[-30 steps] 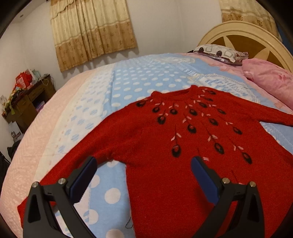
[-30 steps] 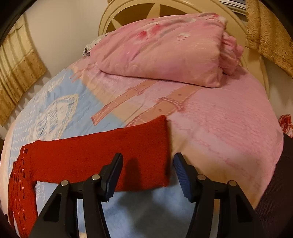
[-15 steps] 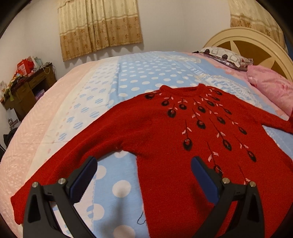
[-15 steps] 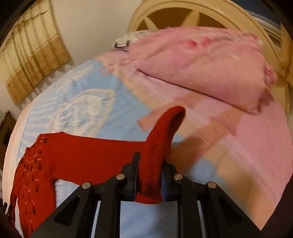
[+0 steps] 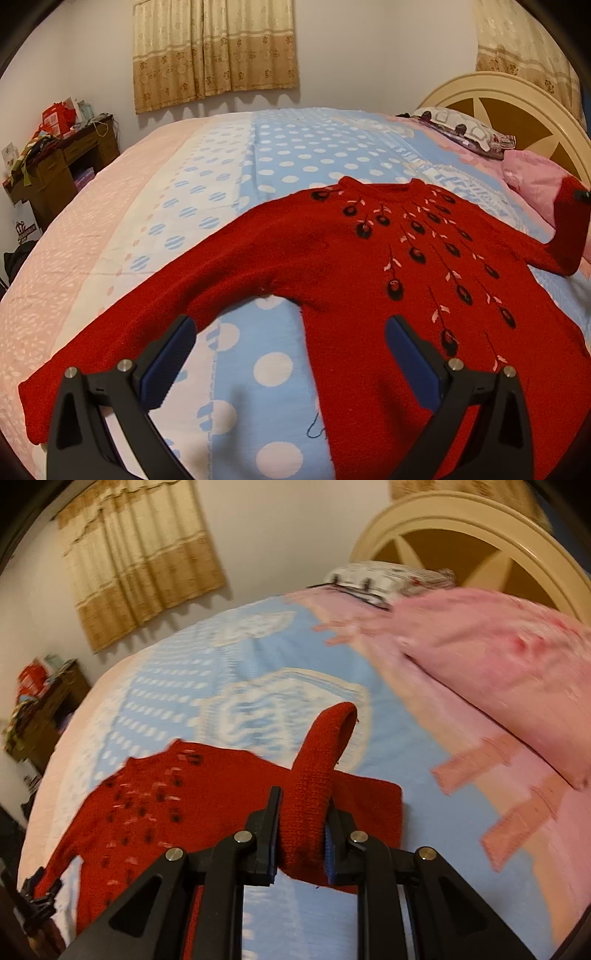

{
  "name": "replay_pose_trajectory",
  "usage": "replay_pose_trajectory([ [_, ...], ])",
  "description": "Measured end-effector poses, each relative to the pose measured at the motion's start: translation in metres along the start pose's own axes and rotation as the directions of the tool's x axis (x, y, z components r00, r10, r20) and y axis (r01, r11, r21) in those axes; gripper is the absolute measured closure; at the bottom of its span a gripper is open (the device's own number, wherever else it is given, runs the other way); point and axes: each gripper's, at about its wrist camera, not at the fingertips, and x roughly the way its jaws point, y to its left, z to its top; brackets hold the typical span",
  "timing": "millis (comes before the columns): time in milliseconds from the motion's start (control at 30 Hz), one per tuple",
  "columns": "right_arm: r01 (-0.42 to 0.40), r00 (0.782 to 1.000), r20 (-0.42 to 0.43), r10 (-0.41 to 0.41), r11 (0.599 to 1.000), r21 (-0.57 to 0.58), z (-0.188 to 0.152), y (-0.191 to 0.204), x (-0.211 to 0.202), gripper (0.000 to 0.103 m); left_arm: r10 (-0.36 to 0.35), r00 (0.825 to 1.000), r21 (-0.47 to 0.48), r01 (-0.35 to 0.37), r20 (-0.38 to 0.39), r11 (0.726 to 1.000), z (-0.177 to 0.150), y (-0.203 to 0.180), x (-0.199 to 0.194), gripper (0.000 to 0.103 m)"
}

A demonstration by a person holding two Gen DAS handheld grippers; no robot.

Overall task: Fold small clothes
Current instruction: 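Lift the held sleeve and fold it across the sweater body, then release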

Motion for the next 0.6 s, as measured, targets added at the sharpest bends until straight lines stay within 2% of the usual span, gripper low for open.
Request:
replay_pose_trajectory([
  [200, -0.092, 0.995, 0.018, 0.094, 0.991, -0.094, 0.025, 0.077, 0.003, 0.084, -0.001, 1.000, -0.014, 0.001, 0.003, 1.000, -0.002, 0.009, 0.001, 0.000],
  [333, -0.163, 0.986, 0.016, 0.168, 0.973, -0.162, 0.029, 0.136, 0.008, 0.084, -0.002, 1.000, -0.027, 0.002, 0.002, 1.000, -0.004, 0.014, 0.001, 0.000],
  [467, -0.226, 0.973, -0.006, 0.230, 0.949, -0.222, 0.023, 0.188, 0.018, 0.084, 0.005, 1.000, -0.035, -0.005, 0.000, 0.999, -0.006, 0.021, 0.002, 0.000],
  [600, -0.290, 0.957, -0.059, 0.284, 0.921, -0.259, 0.003, 0.238, 0.041, 0.084, 0.017, 1.000, -0.044, -0.017, -0.002, 0.999, -0.007, 0.029, 0.002, 0.000],
])
